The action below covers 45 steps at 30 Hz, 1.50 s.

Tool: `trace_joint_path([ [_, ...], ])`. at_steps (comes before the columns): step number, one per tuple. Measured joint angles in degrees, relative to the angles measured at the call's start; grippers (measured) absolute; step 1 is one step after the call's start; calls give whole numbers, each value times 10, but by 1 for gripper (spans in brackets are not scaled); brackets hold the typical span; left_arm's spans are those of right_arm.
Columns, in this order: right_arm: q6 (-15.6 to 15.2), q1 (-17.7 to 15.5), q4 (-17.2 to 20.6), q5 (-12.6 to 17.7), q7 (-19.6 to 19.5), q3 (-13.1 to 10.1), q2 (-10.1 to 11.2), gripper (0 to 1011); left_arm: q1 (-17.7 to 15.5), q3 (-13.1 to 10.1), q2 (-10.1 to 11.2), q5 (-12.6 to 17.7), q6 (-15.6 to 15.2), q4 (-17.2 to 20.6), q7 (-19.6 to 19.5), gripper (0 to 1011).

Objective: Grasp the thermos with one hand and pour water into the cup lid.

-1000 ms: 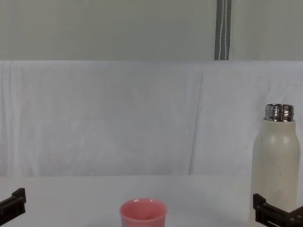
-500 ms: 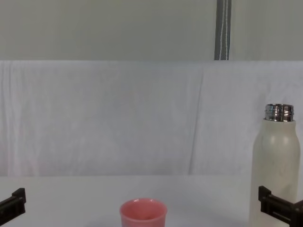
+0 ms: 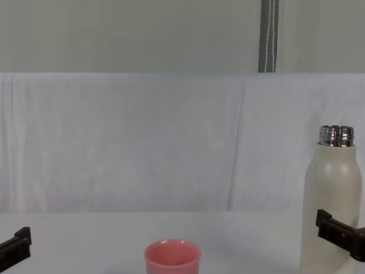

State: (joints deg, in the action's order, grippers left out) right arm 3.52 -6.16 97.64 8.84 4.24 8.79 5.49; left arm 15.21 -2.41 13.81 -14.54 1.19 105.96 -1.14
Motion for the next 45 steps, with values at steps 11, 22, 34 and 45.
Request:
trace_joint_path([
  [11, 5, 28, -27, -10, 14, -4, -9, 1001, 0, 0, 0, 0, 0, 0, 0, 1001],
  [22, 5, 52, -52, -23, 19, -8, -9, 1001, 0, 0, 0, 0, 0, 0, 0, 1001],
  [34, 6, 82, -84, -25, 26, -14, -11, 1001, 0, 0, 0, 0, 0, 0, 0, 1001],
  [45, 7, 101, -106, -24, 28, -17, -12, 1001, 0, 0, 0, 0, 0, 0, 0, 1001],
])
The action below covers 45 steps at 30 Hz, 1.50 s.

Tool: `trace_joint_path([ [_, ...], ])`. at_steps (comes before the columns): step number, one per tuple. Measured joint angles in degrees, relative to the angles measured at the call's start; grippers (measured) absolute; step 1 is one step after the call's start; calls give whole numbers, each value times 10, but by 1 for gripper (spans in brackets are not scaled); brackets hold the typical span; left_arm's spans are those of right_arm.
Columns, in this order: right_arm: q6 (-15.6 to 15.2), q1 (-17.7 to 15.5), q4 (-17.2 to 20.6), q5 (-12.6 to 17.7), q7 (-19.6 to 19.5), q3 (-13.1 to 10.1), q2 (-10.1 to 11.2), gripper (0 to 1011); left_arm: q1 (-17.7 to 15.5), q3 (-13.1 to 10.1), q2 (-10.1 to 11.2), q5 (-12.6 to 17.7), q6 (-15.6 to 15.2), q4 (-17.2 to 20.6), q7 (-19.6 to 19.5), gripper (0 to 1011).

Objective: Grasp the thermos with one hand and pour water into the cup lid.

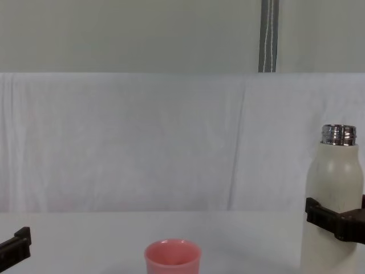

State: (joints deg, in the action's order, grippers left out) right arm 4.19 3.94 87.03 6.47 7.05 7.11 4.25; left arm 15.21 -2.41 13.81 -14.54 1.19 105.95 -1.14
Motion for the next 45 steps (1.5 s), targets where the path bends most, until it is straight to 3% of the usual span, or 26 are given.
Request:
trace_joint_path([
  [23, 3, 34, -36, 1, 10, 6, 0, 1001, 0, 0, 0, 0, 0, 0, 0, 1001],
  [45, 3, 32, -35, 1, 10, 6, 1, 950, 0, 0, 0, 0, 0, 0, 0, 1001],
])
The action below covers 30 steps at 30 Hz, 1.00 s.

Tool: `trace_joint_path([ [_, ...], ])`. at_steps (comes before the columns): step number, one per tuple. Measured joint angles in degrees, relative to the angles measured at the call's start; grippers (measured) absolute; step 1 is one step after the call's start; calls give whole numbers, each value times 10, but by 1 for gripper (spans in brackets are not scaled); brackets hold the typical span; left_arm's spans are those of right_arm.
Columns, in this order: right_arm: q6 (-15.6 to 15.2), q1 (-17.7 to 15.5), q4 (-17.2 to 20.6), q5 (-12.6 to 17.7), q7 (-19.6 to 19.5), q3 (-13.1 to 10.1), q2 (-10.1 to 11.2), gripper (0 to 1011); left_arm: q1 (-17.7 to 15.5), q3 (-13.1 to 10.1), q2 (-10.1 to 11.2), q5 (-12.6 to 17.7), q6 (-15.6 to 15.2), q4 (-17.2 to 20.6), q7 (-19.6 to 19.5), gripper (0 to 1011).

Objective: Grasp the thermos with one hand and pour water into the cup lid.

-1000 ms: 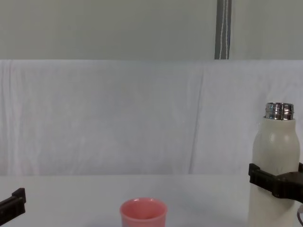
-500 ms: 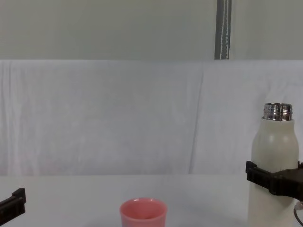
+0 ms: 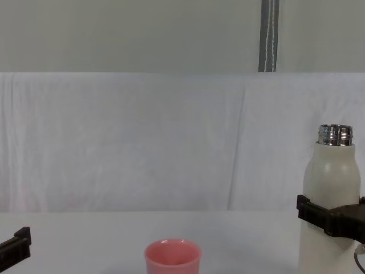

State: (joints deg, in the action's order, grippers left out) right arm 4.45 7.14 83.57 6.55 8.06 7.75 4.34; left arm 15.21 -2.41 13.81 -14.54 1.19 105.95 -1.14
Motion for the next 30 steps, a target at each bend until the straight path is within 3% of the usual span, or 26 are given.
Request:
trace_joint_path([
  [30, 25, 0, 19, -16, 1, 8, 10, 950, 0, 0, 0, 0, 0, 0, 0, 1001],
])
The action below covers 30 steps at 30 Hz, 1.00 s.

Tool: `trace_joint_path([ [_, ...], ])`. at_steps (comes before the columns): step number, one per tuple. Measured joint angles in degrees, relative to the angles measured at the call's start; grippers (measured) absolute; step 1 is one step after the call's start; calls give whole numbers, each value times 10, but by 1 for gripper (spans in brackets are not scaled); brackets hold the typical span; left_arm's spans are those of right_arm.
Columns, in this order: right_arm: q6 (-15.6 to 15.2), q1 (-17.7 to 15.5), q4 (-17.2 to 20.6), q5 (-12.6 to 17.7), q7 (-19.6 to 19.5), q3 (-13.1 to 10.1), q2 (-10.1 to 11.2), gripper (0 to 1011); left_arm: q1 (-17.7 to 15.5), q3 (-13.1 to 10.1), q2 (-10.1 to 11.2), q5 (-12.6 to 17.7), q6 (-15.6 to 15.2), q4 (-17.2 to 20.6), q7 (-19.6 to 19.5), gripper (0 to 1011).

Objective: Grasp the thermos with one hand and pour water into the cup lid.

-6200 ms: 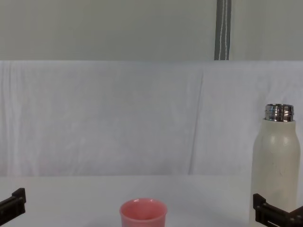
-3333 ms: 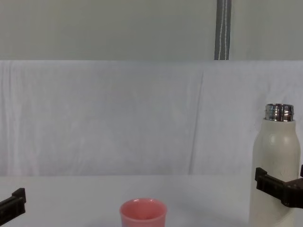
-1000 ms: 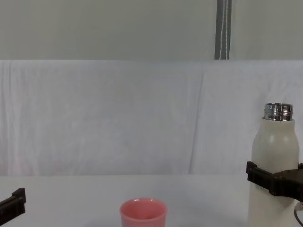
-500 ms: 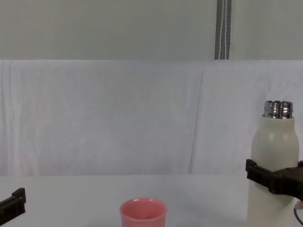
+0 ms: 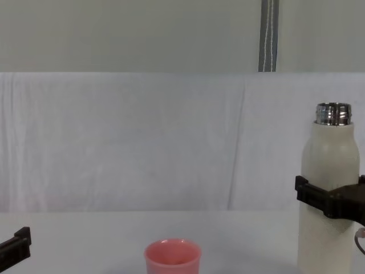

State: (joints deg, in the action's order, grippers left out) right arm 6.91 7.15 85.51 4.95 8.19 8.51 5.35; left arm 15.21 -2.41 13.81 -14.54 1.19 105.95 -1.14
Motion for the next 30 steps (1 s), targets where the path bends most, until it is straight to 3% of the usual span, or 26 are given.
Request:
trace_joint_path([
  [9, 15, -3, 7, -10, -3, -2, 3, 950, 0, 0, 0, 0, 0, 0, 0, 1001],
  [30, -16, 21, 39, -81, 6, 18, 47, 950, 0, 0, 0, 0, 0, 0, 0, 1001],
])
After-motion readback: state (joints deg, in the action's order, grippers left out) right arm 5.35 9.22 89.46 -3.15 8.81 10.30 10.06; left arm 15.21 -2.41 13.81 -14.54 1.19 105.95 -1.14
